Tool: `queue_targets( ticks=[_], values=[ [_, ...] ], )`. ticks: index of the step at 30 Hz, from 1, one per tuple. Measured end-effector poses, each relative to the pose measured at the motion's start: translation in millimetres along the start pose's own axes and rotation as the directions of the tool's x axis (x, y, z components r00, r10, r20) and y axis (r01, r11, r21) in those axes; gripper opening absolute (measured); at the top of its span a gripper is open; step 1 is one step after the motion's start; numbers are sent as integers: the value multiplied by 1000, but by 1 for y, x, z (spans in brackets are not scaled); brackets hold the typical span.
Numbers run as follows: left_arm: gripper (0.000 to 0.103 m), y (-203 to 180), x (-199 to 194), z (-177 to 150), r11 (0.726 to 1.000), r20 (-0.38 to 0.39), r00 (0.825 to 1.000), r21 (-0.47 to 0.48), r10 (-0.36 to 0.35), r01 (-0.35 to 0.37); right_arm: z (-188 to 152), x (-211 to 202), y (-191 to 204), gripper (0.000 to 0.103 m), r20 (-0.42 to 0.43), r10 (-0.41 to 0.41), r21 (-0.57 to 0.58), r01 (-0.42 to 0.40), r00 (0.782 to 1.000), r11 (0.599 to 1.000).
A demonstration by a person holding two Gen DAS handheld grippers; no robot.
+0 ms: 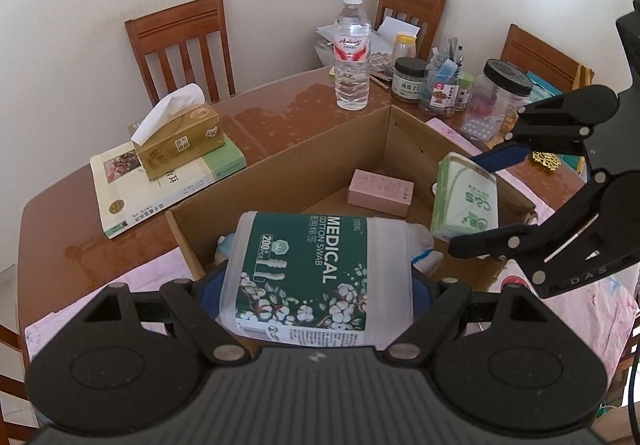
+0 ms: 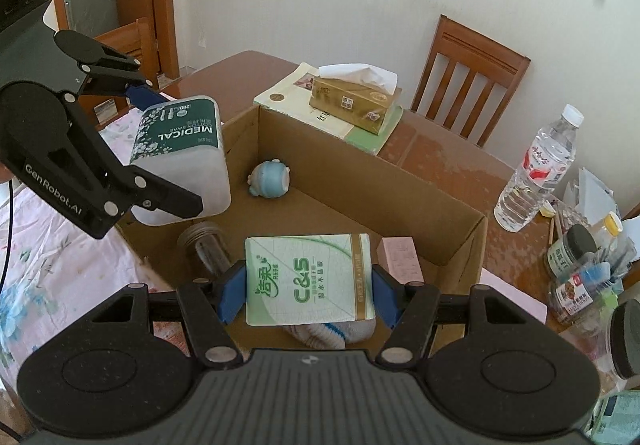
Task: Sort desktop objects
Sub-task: 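Carry the MEDICAL pack and C&S pack into the cardboard box and release both, then withdraw both open tools from the cardboard box back over the table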
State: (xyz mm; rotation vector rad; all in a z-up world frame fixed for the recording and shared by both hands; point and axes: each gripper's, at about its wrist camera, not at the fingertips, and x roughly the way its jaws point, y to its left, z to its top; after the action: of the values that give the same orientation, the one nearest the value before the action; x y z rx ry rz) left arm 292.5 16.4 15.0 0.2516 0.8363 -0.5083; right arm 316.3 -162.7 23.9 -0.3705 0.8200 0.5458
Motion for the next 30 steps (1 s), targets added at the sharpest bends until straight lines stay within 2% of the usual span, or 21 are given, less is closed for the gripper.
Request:
queue_targets(
  ticks=[3, 4, 6, 9, 20, 30],
  values=[
    [84, 2, 6, 3, 1000, -8, 1000, -4, 2, -2, 5, 6, -4, 71, 7, -12, 3, 12, 1000, 1000],
    [84, 2, 7, 3, 1000, -11, 1000, -3, 2, -2, 7, 8, -5, 80, 11, -22, 6, 22, 1000, 1000],
    [84, 2, 10, 4, 1000, -14, 1000, 0, -1, 1, 9, 9, -7, 90, 19, -42, 19, 42, 999, 999],
    [84, 4, 17, 5, 1000, -22, 1000, 3, -4, 4, 8, 7, -11, 91, 28, -28, 41, 27, 999, 999],
    [86, 9, 37, 12, 1000, -36, 999, -3, 20, -20, -12, 2, -6, 92, -10, -77, 39, 77, 997, 996],
    [89, 13, 27, 6, 999, -41, 999, -34, 32, -33, -18, -8, -4, 97, 0, -96, 62, 96, 995, 993]
  ],
)
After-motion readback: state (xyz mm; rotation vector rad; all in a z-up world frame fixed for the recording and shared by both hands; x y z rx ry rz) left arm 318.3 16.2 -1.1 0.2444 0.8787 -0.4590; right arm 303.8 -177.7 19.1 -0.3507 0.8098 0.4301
